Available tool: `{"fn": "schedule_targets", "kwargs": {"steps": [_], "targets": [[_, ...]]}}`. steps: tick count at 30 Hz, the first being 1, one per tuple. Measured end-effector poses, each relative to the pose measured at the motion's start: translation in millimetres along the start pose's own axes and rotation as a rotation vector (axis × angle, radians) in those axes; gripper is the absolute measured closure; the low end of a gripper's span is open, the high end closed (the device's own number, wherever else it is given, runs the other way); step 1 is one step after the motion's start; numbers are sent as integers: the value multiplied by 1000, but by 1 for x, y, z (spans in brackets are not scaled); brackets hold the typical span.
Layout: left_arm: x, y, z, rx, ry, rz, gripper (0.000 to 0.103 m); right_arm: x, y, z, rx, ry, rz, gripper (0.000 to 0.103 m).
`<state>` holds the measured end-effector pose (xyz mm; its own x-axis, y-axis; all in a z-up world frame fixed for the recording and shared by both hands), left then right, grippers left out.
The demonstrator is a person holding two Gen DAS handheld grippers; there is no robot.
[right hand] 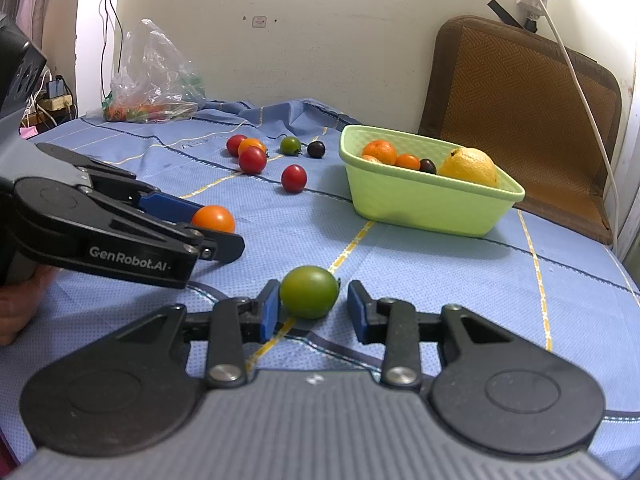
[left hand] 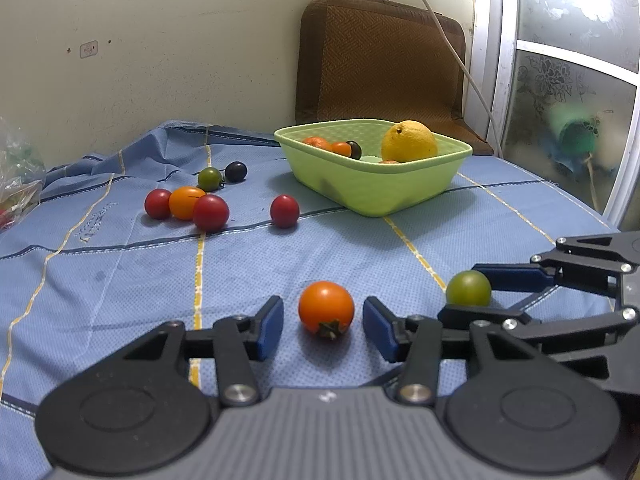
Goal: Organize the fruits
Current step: 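Lift both held tomatoes and carry them toward the green basket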
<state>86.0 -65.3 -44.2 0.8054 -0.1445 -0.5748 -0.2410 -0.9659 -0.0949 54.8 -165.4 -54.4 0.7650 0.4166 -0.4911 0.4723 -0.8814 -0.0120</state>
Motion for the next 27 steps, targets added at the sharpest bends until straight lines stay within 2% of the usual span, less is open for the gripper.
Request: {"fn": "schedule_targets", "kwargs": {"steps": [12,15,22,27], "targets": [[0,0,0,0,0,-2,56,0,-1,0,-2,1,2,63],[0,-5,1,-3,-1,-9,52,0,-2,-1,-1,0,2,63],[1,-10,0,-9,0,-3,53,0,-2,0,7,-2,-2,63],[3,-12,-1,-16,-2,2,57,1,-1,0,14,-4,-8,63]]}}
Point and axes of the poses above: each gripper's, at about its wrist camera, not at the fingertips, and x roughly the way its jaws point, y to its right, z to its underside, the point moved 6 cm from there along x, roughly the way its jaws point, and after that the axes turned 8 degrees about x, right-handed, at the moved point
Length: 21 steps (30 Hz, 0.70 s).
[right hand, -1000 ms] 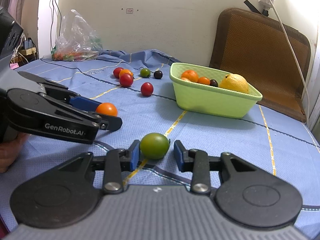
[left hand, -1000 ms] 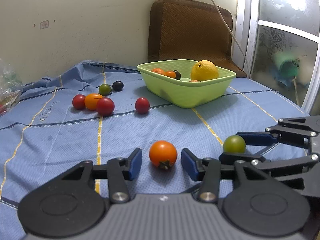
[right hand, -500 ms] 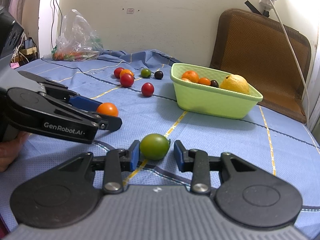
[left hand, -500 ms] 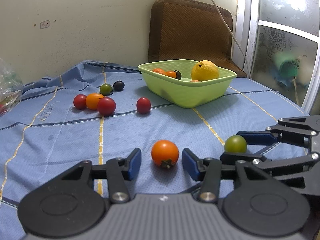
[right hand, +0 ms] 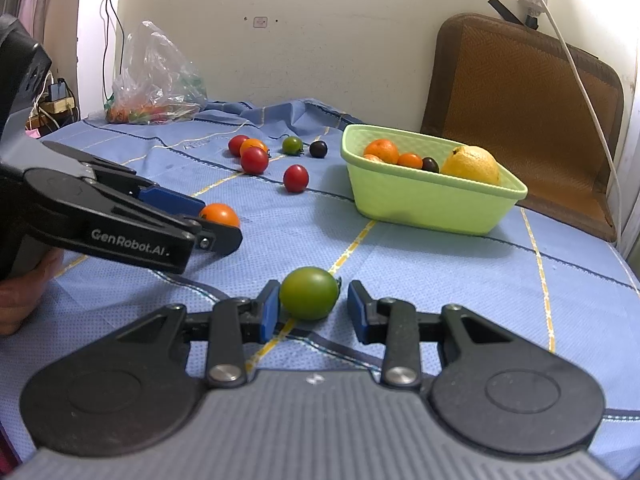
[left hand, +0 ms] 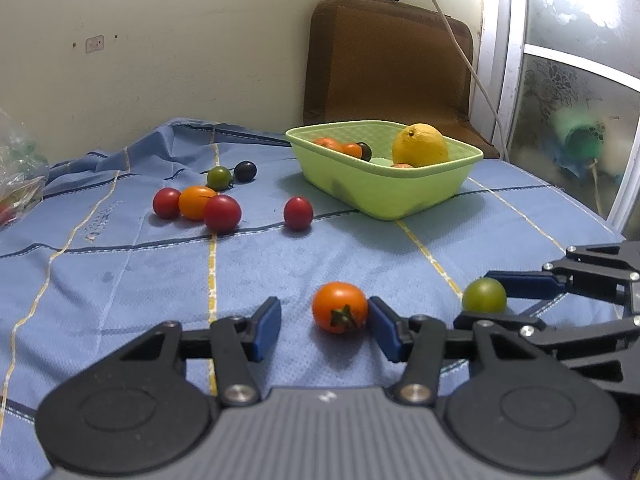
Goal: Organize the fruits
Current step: 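Lift both held tomatoes and carry them toward the green basket, then lower both tomatoes into the basket and open both tools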
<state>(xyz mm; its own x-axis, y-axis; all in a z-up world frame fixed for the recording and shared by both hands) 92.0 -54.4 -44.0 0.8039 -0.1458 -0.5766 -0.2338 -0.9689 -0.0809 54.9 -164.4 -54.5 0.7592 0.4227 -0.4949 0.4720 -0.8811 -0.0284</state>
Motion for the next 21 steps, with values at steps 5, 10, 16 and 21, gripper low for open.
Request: {"fn": "schedule_targets", "kwargs": {"steps": [5,10,16,21], "targets": [[-1,-1,-1,-10,4,35,73,0,-1,0,5,-1,-12,65],[0,-2,-3,-28,2,53,73,-2,-8,1,-21,4,-36,69],[1,-11,-24,-80,26,101,73,-4,1,-11,46,66,-71,70],[14,-21,-72,-87,88,101,73,3,23,-51,57,197,-5,70]]}}
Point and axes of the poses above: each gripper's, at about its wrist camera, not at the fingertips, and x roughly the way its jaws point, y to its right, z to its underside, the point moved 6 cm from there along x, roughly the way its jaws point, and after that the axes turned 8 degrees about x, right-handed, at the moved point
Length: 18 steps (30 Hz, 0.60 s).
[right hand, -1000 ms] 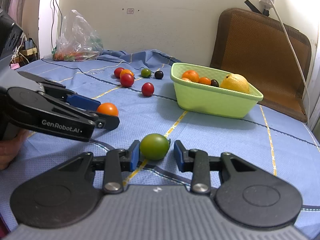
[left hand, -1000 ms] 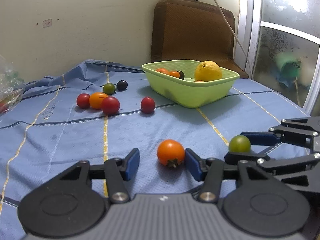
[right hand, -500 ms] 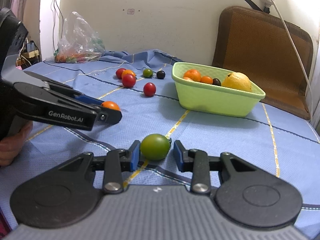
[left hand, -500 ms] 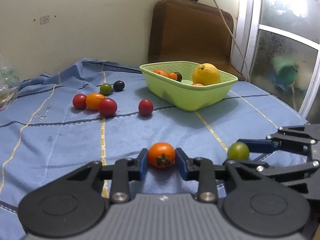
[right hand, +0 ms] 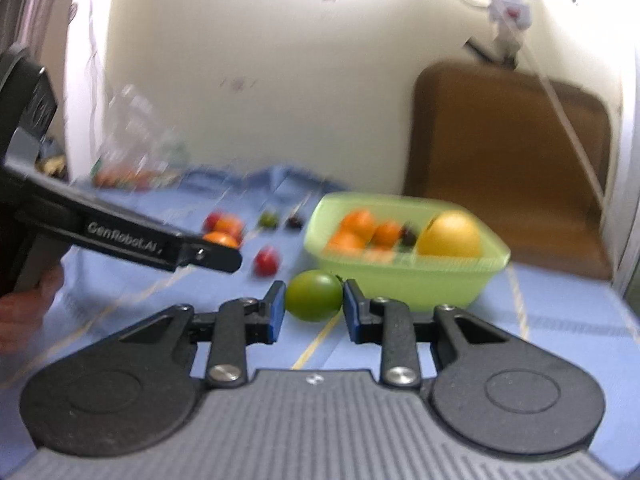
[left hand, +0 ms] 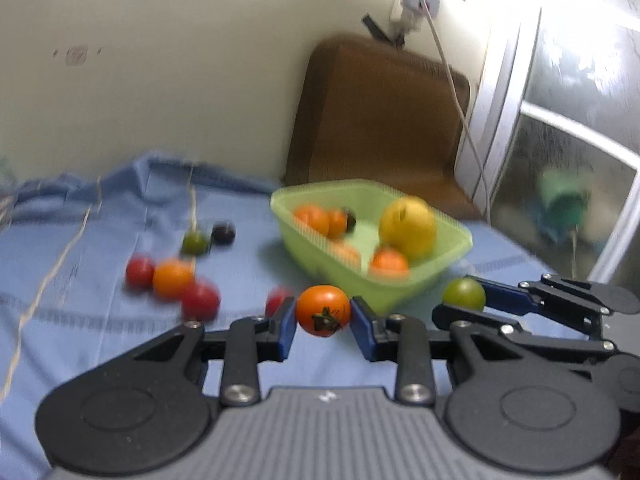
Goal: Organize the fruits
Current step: 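Lower both tomatoes into the basket and open both tools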
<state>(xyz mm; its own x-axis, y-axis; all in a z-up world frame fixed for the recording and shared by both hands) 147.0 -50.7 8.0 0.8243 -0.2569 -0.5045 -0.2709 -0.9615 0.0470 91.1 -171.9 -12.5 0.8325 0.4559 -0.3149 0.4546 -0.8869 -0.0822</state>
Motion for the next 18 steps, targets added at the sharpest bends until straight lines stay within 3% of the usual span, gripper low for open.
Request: {"fn": "schedule_targets", "kwargs": {"steps": [5,9,12,14,18], "targets": [[36,2,-42,3,15,59,73,26,18,-29,-5,63,38,69],[69,6,-51,27,-27,45,73,50,31,-31,11,54,61,68],[89,5,-49,13,-67,58,72,59,41,-22,44,37,73,58],[94,0,-50,-7,-70,64,66,58,44,-20,31,45,88,57],[76,-24,-59,-65,-8,49,65,50,48,-25,49,99,85,57]]}}
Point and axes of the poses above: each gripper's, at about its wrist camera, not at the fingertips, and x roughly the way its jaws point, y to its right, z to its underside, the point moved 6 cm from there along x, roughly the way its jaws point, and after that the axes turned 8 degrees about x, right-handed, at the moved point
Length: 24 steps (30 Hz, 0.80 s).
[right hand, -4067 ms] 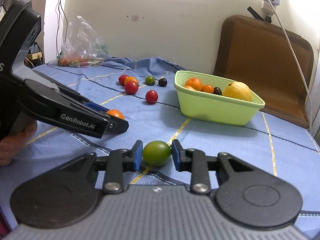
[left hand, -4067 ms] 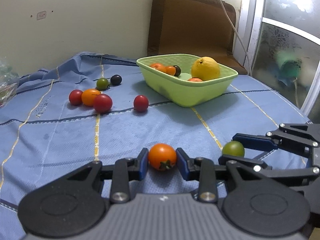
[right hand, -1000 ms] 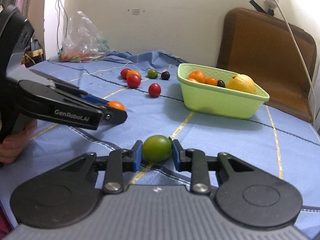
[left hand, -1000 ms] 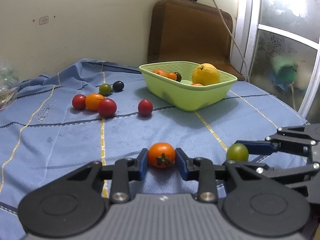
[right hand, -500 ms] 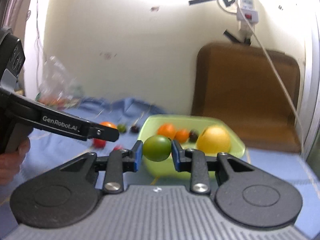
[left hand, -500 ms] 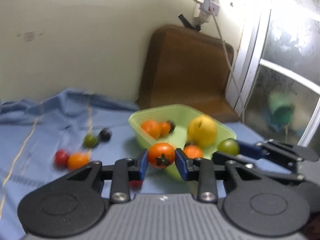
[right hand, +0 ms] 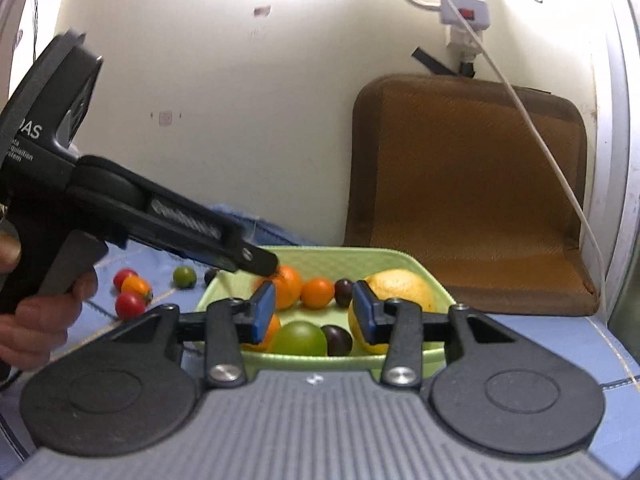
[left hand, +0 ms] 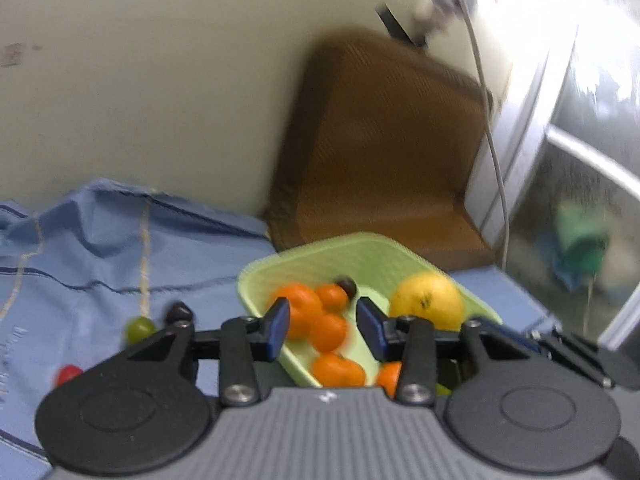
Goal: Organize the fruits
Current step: 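Lower both tomatoes into the basket and open both tools, then return both open tools to the tomatoes on the cloth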
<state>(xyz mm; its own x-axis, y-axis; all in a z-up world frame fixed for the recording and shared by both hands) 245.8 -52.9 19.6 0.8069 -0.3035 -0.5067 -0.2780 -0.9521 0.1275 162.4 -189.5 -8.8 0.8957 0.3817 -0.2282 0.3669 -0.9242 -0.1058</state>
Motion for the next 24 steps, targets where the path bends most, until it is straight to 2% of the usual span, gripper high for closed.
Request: {"fn": "schedule_targets", "kwargs": {"steps": [5,8,11,14,16,18,21,24], "targets": [[-53,-58,-4,-106,86,-85,65,-19,-8,-6,19,91,-78,58],[-79,-92,8,-157,90,-148,67,-29,-21,-11,35,107,-150,59],[-92,-120,30,-205,64,-188,67,-34,-46,-7,18,57,-240,63],[-92,-137,51,-270,9,-178,67,-26,-78,7,-28,-43,-294,64],[-90,-136,60,-297,-14,-137,67,-13,-94,16,-82,-110,-287,64],[-87,-126,65,-267,-28,-102,67,-1,-105,25,-133,-165,-252,64],[-84,-116,60,-175,-31,-140,67,13,-111,25,-146,-207,-241,63],[-76,-126,50,-199,-42,-127,67,19,-120,19,-152,-213,-253,63]]}}
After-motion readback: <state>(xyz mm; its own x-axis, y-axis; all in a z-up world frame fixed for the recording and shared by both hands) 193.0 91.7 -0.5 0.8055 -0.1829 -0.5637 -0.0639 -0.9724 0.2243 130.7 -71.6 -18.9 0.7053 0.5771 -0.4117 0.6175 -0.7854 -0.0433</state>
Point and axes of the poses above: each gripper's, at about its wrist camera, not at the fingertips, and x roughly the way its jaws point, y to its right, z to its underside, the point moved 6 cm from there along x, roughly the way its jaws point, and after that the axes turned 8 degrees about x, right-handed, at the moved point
